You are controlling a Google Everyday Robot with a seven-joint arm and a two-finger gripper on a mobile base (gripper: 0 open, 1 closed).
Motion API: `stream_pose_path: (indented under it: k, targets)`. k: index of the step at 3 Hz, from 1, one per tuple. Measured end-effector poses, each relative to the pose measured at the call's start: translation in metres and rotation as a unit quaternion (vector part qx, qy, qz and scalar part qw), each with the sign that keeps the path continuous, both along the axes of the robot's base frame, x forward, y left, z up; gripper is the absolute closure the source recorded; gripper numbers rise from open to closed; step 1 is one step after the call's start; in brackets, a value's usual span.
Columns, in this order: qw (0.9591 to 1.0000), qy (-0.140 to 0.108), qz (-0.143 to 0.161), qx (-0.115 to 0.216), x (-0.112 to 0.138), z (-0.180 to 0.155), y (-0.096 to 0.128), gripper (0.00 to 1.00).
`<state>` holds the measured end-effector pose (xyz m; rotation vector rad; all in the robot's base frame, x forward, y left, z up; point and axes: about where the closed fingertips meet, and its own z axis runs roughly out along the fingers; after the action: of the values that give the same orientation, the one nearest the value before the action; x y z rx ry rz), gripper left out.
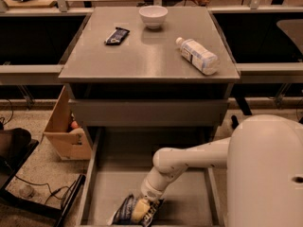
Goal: Pick blue chip bag from middle drawer and place on counter
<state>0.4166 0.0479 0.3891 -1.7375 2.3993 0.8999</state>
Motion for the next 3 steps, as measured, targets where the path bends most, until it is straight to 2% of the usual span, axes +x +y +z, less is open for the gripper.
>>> stream_pose_path:
  k: [1, 2, 3]
  targets:
    - [0.9987, -0.052, 0.005, 0.000, 0.005, 0.047, -0.007, 1.00]
    - [0.9947, -0.102, 0.007, -0.012, 0.018, 0.095, -0.018, 1.00]
    - [0.9903, -0.135, 0.019, -0.025, 0.007, 0.156, -0.041, 1.00]
